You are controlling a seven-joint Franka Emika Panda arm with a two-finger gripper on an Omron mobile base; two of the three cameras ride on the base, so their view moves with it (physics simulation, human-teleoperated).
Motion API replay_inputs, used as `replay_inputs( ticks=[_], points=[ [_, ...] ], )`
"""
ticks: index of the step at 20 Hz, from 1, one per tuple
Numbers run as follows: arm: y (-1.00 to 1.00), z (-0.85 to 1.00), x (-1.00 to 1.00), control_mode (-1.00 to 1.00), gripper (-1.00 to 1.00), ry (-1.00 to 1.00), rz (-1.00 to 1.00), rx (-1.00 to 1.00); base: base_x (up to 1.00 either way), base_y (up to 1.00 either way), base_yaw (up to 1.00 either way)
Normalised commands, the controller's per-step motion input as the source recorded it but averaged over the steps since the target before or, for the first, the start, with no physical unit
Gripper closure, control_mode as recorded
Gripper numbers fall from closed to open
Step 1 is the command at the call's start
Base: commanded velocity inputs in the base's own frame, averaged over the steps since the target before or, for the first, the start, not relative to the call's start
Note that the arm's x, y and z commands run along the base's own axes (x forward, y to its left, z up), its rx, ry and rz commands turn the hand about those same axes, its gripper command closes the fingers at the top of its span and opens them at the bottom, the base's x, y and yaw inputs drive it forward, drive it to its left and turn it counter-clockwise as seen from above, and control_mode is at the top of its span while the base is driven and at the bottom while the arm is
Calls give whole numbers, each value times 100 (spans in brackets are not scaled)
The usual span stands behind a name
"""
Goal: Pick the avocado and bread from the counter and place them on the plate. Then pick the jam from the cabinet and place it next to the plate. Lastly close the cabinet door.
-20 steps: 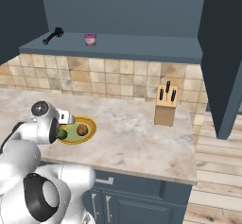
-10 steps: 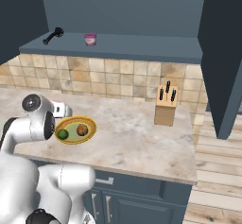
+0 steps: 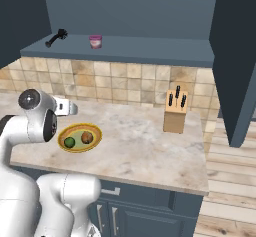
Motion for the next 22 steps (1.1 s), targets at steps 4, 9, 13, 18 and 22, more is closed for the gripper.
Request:
replay_inputs(
  ticks=[4, 9, 13, 18, 22],
  points=[
    [-18, 59, -19, -100, -100, 0, -4, 0, 0, 0, 0],
    [-20, 56, -8, -100, -100, 0, -3, 0, 0, 0, 0],
    [-23, 63, -7, -100, -100, -1, 0, 0, 0, 0, 0],
    [-17, 63, -6, -100, -100, -4, 0, -1, 0, 0, 0],
    [-4, 57, -2, -100, -100, -2, 0, -8, 0, 0, 0]
  ],
)
